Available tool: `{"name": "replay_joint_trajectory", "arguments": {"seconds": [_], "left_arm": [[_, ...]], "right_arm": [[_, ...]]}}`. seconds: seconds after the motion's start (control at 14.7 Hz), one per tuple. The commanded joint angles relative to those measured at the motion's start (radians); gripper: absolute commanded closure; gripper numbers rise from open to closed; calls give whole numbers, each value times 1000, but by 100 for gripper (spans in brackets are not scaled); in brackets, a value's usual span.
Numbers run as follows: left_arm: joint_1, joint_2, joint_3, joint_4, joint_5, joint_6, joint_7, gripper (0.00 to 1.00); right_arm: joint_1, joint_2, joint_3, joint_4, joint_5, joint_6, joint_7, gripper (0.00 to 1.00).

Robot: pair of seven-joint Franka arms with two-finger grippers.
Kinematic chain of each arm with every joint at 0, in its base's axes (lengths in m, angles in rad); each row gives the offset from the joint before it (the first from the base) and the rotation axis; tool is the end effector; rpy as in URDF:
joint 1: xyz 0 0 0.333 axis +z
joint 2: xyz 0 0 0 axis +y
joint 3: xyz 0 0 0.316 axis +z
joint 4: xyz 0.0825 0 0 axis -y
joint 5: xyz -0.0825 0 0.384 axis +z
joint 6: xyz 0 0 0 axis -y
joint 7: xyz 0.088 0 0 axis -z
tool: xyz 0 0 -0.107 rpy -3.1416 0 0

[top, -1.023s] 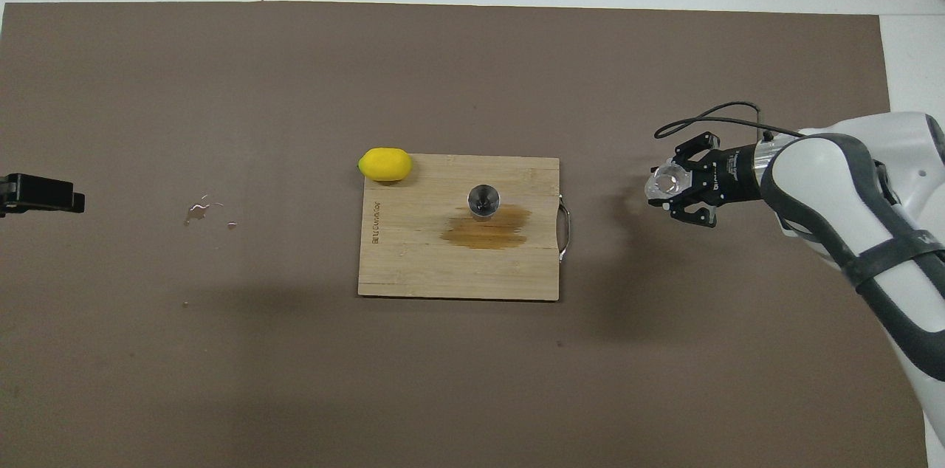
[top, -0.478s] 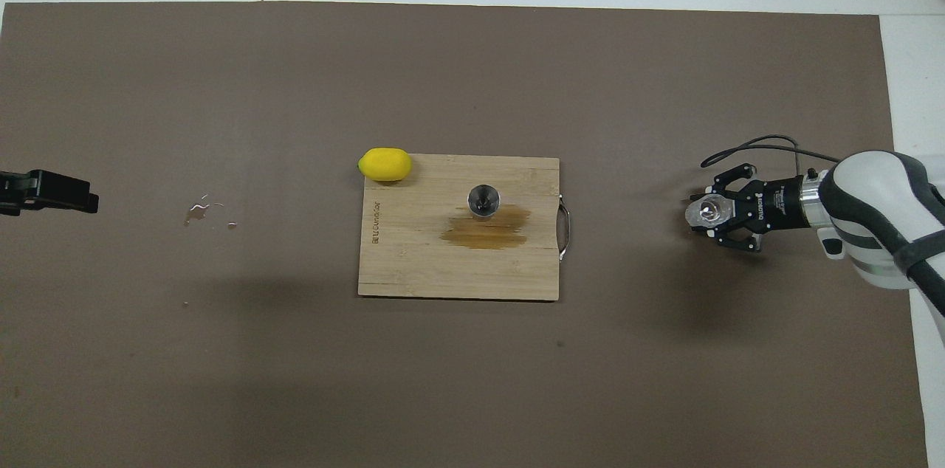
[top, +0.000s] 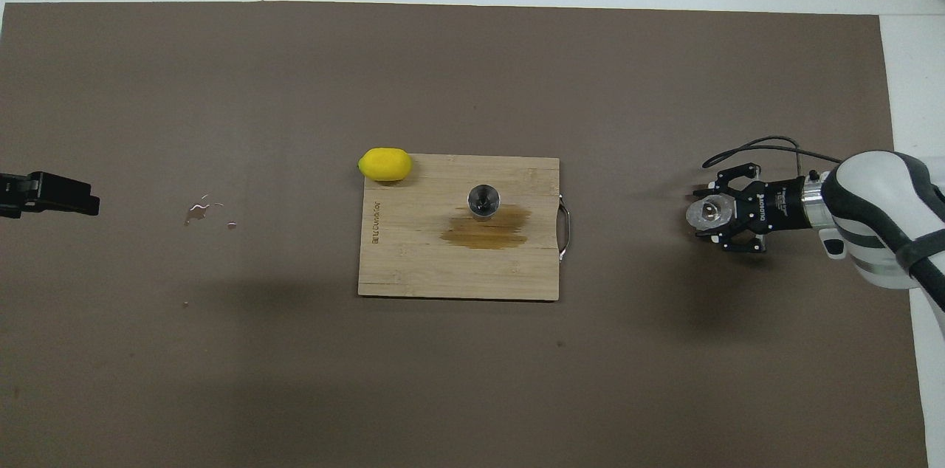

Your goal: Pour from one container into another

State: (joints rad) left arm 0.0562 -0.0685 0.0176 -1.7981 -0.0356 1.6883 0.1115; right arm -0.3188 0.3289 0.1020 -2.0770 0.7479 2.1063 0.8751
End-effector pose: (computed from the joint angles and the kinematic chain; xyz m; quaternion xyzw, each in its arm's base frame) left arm 0.5352 0.0364 0.5642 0.9995 -0.0164 -0.0189 0.0201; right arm 0.5548 -0.0900 0.2583 -0.6621 0.6727 0.2301 0.2368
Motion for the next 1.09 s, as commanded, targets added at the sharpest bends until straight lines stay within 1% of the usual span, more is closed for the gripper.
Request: {"name": "replay_joint_trajectory", "arguments": {"seconds": [0.0, 0.14, 0.34, 0.48, 0.61, 0.82, 1.02], "left_arm": [[-19, -4, 10, 17, 19, -24, -21, 0], [-19, -4, 9, 17, 19, -21, -23, 0], [-19, -10, 5, 17, 19, -16, -33, 0], [-19, -11, 2, 17, 19, -12, -61, 0], [-19, -11, 1, 17, 16, -9, -73, 0], [-21, -13, 1, 16, 14, -9, -87, 0], [-21, -14, 1, 13, 14, -13, -99, 0]], "right_arm": [[-14, -66, 2, -21, 22, -2, -50, 1], [-19, -114, 1, -25, 2, -14, -45, 1], [-23, -206, 1, -37, -76, -40, -54, 1], [-22, -263, 1, -35, -166, -110, -112, 1], [-5, -316, 7, -31, -289, -158, -174, 1], [82, -347, 10, -22, -401, -175, -234, 1], [165, -355, 10, 27, -491, -172, -385, 1]]}}
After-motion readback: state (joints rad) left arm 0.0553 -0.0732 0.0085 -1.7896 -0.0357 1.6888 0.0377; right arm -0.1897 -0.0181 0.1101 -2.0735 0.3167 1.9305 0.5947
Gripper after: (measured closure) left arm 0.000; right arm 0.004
